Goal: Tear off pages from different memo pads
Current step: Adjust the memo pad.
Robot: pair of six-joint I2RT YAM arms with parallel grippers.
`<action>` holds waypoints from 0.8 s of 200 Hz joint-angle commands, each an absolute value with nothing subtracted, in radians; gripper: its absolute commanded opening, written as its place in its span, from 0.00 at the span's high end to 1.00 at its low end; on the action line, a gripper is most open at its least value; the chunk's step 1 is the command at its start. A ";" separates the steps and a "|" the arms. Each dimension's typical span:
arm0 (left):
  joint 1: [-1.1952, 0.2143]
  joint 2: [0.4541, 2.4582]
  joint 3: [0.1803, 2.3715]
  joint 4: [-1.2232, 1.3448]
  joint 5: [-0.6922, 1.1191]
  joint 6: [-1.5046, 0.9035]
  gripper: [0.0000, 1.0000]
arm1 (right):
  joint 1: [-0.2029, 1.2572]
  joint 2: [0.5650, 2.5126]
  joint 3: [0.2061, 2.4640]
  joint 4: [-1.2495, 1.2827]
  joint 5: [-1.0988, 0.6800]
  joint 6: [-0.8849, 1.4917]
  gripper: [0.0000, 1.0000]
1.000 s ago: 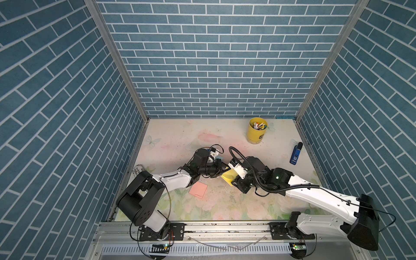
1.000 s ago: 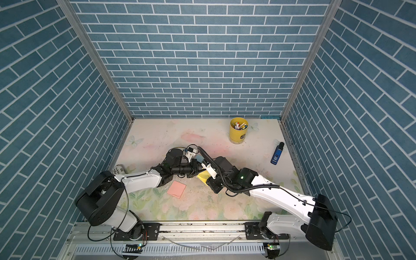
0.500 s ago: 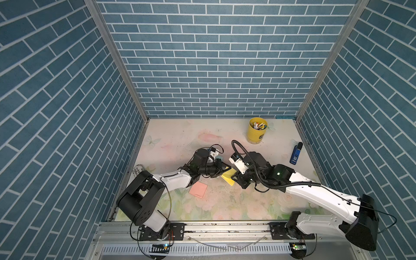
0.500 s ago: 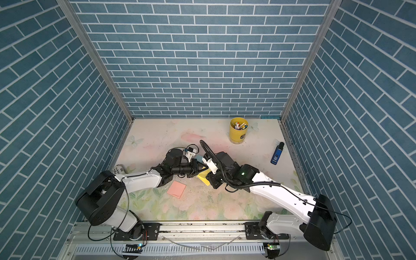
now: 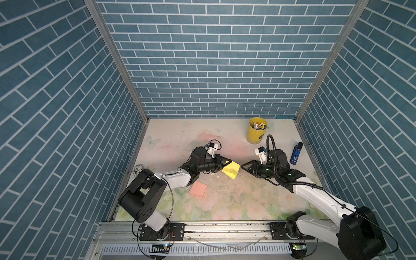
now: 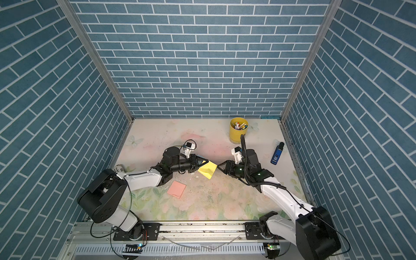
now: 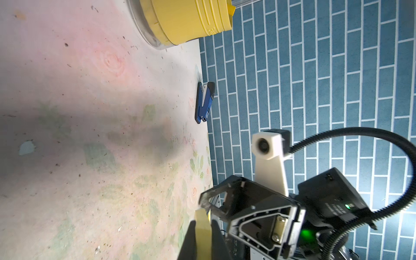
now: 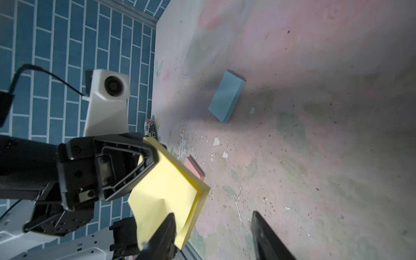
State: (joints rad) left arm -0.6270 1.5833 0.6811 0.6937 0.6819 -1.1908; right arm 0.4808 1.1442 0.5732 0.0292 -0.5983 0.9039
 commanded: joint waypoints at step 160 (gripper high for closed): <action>-0.678 1.688 0.719 0.990 0.672 -1.367 0.94 | 0.462 1.261 0.461 0.637 -0.721 1.319 0.86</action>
State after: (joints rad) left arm -0.6743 1.6779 0.7048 0.8989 0.6682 -1.3376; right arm 0.4641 1.2751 0.4690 0.6079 -0.7235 1.2831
